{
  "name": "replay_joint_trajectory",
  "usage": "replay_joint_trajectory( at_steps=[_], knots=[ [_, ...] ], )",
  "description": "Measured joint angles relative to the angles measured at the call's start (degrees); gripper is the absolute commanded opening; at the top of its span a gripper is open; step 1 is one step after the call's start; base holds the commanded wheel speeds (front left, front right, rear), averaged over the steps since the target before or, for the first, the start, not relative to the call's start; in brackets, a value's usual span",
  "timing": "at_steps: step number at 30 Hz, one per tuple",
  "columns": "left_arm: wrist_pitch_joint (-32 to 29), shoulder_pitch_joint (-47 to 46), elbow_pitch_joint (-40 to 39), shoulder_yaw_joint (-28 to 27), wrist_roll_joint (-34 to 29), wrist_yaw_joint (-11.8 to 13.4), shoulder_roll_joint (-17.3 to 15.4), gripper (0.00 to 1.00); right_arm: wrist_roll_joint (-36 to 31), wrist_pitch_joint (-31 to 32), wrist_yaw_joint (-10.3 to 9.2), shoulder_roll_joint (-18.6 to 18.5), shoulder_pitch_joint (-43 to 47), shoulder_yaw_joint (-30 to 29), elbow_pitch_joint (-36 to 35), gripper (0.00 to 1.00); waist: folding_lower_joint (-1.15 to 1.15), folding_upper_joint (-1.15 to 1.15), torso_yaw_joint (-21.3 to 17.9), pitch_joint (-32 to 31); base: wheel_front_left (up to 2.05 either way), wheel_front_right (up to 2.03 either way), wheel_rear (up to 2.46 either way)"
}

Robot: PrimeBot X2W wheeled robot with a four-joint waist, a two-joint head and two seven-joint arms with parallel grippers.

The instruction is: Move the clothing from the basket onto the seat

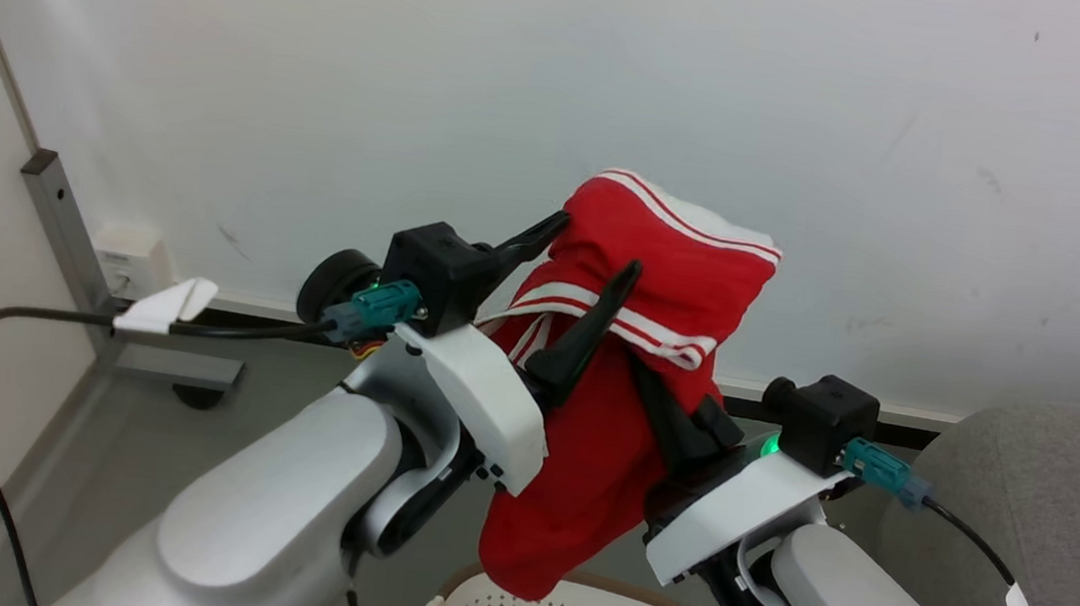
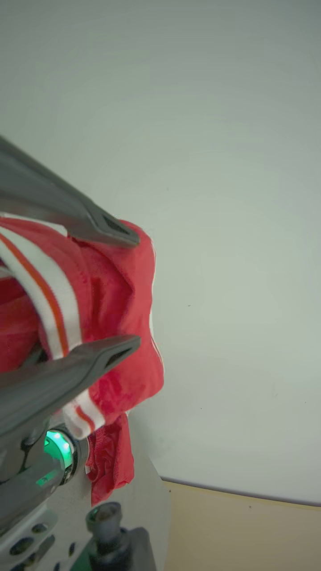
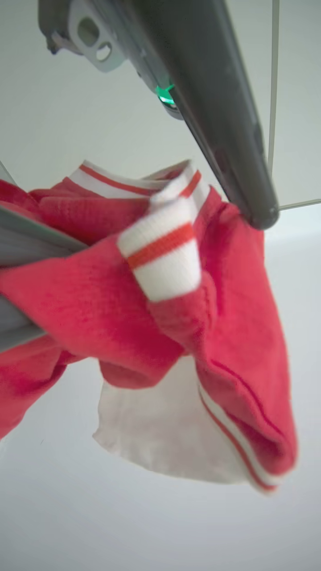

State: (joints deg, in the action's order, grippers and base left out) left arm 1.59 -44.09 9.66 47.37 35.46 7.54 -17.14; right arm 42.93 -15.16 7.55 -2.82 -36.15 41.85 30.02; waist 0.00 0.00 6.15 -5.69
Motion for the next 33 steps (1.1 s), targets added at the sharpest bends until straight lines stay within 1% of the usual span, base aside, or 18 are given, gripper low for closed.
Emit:
replay_joint_trajectory(
  at_steps=[17,21,27,33],
  knots=[
    [-0.01,-0.01,0.04,0.33,0.03,0.19,-0.77,1.00,-2.22,0.00,0.00,-0.01,0.03,-5.11,0.10,0.00,0.00,0.00,-0.47,0.15,0.00,0.00,0.00],
    [-0.05,0.20,0.01,0.46,0.14,0.42,-1.20,1.00,-3.78,0.00,0.00,-0.01,0.13,-6.37,0.26,0.00,0.00,0.00,-1.00,0.31,0.00,0.00,0.00],
    [-0.07,1.63,-0.30,0.54,0.55,0.69,-1.97,1.00,-5.73,0.00,0.00,-0.01,0.40,-8.16,0.51,0.00,0.00,0.00,-2.86,0.84,0.00,0.00,0.00],
    [0.12,4.03,-0.68,1.08,1.23,1.15,-2.57,1.00,-8.42,0.00,0.00,-0.01,0.52,-10.23,0.70,0.00,0.00,0.00,-6.12,1.55,0.00,0.00,0.00]
  ],
)
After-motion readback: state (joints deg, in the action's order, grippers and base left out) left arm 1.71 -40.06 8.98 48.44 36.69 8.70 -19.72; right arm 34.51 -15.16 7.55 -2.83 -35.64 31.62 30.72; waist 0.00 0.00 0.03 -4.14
